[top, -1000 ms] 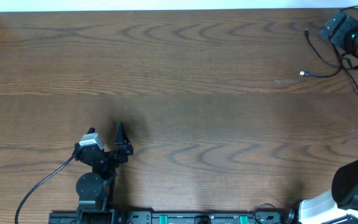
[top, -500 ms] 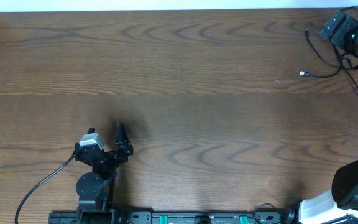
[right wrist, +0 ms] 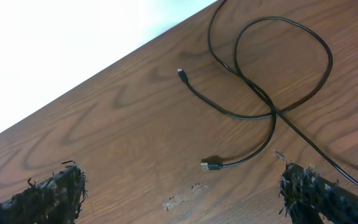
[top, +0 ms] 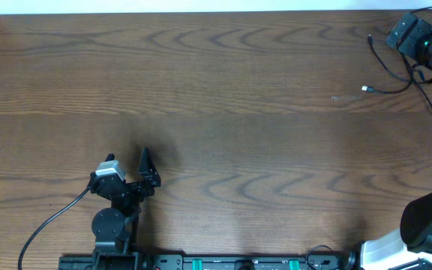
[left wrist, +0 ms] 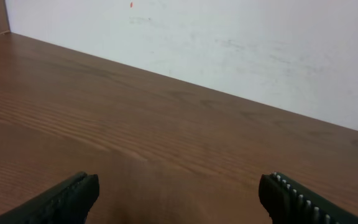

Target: Untangle cables

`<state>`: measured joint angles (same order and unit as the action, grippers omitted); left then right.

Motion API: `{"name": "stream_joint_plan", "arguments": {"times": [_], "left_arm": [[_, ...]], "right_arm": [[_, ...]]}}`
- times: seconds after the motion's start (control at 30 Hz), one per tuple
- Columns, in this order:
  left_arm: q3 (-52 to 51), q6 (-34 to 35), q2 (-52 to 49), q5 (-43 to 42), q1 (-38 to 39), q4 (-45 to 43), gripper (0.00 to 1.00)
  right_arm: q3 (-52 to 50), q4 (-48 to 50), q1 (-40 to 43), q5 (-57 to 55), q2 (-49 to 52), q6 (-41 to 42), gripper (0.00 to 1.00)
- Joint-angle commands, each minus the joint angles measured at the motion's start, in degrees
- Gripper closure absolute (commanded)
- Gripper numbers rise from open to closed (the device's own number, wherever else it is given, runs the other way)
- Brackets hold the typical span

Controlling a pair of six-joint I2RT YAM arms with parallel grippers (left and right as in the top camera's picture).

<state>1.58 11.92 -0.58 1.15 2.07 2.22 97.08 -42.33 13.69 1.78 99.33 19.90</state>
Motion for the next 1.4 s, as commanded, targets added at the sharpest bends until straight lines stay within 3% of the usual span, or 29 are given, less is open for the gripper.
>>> {"name": "stream_joint_plan", "arguments": {"times": [0.0,0.4,0.73,0.87,1.0,1.1,1.27,1.37], "left_arm": [[-1.36,-0.96,0.35,-0.55,0.26,1.86,0.13],[-1.36,-0.96,0.35,-0.55,0.26,1.86,0.13],[-1.36,-0.96,0.35,-0.55,0.26,1.86,0.13],[-1.36,-0.96,0.35,-0.55,0.26,1.86,0.13],[-1.36,-0.96,0.35,-0.52,0.26,1.86,0.13],[-1.36,-0.96,0.35,-0.55,0.26,1.86,0.13],[-1.36,-0.96,0.35,-0.55,0.26,1.86,0.13],[-1.36,-0.96,0.35,-0.55,0.26,1.86,0.13]], "right_arm": [[-0.02,0.02,0.13,0.11,0.22,-0.68,0.01],[-3.45,0.11,-0.68,0.09,0.35,-0.68,0.01],[-24.37,0.07,-7.52,0.11,-1.88,-0.68,0.01],[-30.86,1.73,-13.49,-9.38,-5.70,-0.68,0.01],[-37.13,9.66,-18.73,-16.24,-12.92,-0.90,0.01],[-45.20,20.90,-21.31,-18.60,-20.15,-0.81,0.01],[-64.22,52.41,-21.62,-17.49,-32.92,-0.66,0.01],[-73.29,64.06,-21.59,-17.51,-38.29,-0.68,0.01]]}}
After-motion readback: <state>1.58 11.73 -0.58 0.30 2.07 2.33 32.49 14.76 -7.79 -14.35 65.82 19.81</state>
